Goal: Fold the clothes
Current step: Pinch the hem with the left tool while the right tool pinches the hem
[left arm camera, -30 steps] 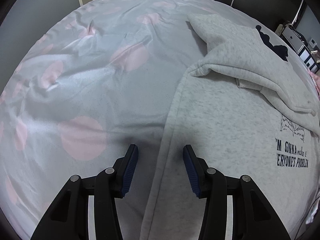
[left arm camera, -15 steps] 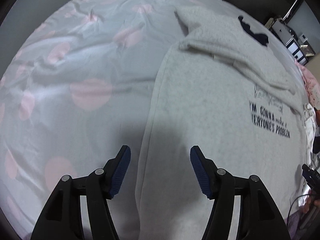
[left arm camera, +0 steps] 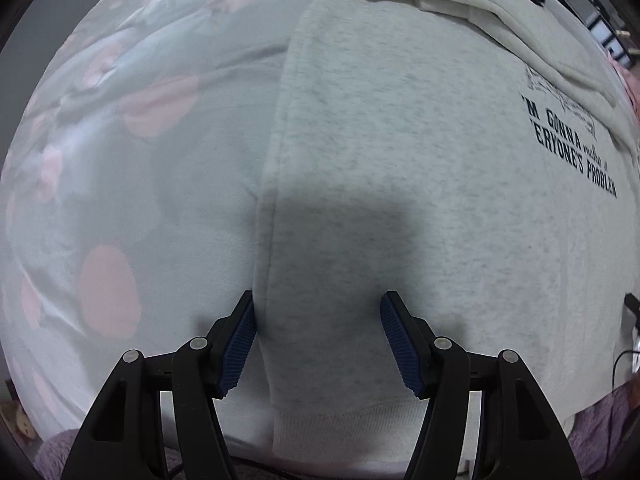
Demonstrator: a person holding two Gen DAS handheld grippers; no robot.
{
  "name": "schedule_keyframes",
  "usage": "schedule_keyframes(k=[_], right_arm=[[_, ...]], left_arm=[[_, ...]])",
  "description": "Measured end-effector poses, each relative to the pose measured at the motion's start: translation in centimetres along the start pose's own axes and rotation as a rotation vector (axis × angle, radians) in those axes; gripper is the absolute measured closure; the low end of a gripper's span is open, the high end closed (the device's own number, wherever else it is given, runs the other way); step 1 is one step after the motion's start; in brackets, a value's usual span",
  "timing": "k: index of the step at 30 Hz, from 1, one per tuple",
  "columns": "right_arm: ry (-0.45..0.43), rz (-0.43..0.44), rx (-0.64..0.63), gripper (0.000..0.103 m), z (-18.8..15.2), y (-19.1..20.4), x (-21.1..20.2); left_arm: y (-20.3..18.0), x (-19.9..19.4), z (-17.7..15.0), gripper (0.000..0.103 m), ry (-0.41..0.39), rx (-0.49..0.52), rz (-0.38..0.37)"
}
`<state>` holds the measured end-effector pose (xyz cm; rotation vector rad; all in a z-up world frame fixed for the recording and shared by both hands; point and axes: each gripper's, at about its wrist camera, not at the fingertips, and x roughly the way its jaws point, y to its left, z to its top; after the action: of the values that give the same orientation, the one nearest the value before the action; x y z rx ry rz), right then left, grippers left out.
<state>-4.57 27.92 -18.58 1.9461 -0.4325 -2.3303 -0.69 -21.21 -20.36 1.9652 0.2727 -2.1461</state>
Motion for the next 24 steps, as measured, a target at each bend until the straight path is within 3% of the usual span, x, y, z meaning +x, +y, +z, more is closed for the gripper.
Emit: schedule_keyframes(k=[1,3,5,6,10,13,20,24], right_arm=[[-0.002,-0.003,-0.009,0.072,-0.1,0.2,0.0],[-0.007,-0.009,-0.028,0.079,-0.3,0.6,-0.1],[-0.012,-0.015,-0.046,0.086,-0.5,0.9,-0.2],[-0.015,-0.018,-0.056,0.089,-0.6,1.1,-0.2],[-0.060,0.000,-0.050,0.094,-0.8,1.0,-1.2],[-0.126,0.034,-0.040,0.095,-0.9,0.8,-2.5],[-0.261,0.089,-0.034,0.096,-0.1,0.9,-5.1],[-0.313,0.095,-0.010,0.096,0.0,0.6,-6.0]], left_arm=[[-0.2,0.0,-0.1,0.040,-0.002,0.009,0.006],[-0.5,0.0,-0.4,0.042,-0.006,0.025,0.011],[-0.8,-0.3,-0.7,0.057,-0.014,0.038,-0.013],[-1.0,-0.4,-0.9,0.059,-0.022,0.049,-0.016],[-1.9,-1.4,-1.9,0.086,-0.072,0.095,-0.013],[-1.8,-2.6,-2.5,0.096,-0.126,0.092,-0.047],[0.0,-5.2,-2.7,0.097,-0.235,0.011,-0.108],[0.3,-6.7,-1.4,0.097,-0.340,-0.017,-0.118]])
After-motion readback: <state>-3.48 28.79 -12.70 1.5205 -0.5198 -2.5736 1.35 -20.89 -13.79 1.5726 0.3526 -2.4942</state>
